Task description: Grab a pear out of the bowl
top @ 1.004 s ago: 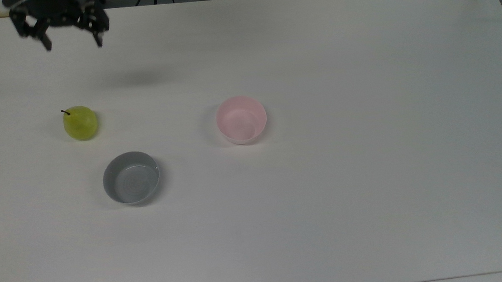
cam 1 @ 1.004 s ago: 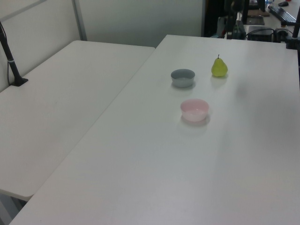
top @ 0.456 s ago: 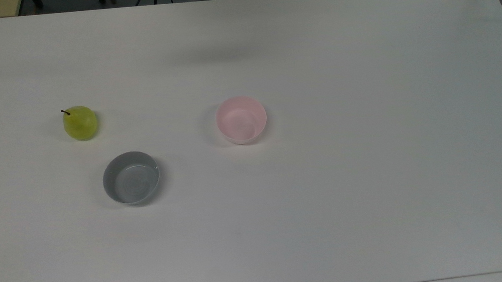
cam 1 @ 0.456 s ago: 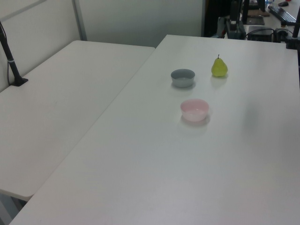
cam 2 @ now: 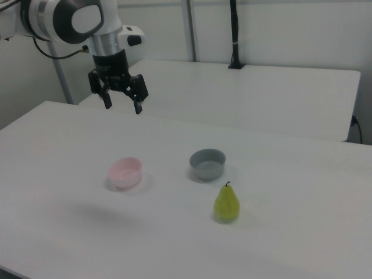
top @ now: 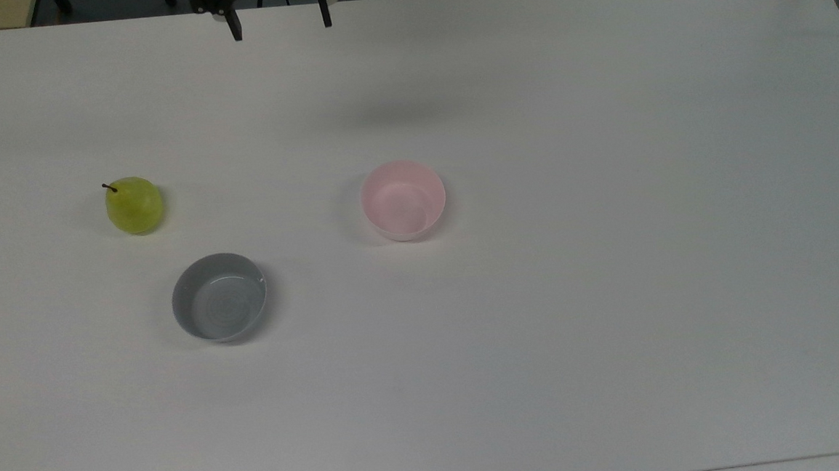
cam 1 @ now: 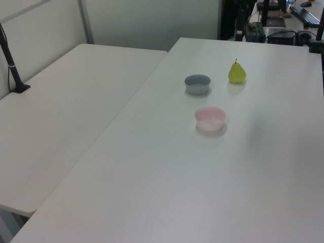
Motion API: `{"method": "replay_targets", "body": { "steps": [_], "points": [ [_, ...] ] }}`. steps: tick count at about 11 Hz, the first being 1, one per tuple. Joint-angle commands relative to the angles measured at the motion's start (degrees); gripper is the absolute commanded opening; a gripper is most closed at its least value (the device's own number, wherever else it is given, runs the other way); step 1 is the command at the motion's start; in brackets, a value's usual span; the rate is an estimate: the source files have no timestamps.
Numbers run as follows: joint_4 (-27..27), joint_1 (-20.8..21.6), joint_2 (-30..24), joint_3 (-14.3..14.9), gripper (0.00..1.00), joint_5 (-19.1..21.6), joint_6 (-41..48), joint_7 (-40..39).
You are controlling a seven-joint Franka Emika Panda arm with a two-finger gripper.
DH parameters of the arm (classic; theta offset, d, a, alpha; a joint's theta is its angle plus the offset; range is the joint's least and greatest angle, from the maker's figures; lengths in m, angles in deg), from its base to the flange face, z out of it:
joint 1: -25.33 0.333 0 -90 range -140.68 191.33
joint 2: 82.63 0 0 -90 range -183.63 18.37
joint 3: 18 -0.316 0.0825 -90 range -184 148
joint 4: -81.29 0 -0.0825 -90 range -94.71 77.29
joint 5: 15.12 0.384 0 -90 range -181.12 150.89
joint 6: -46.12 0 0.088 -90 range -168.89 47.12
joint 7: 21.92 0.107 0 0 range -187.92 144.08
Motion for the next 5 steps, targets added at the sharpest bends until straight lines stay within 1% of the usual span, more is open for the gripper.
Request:
{"method": "replay_targets", "body": {
  "steps": [1,5],
  "points": [
    [-0.35,1.20,-0.42,2.94,1.00,1.19,-1.97,0.50],
    [-0.26,1.29,-0.59,2.94,1.00,1.19,-1.35,0.51]
  ]
}}
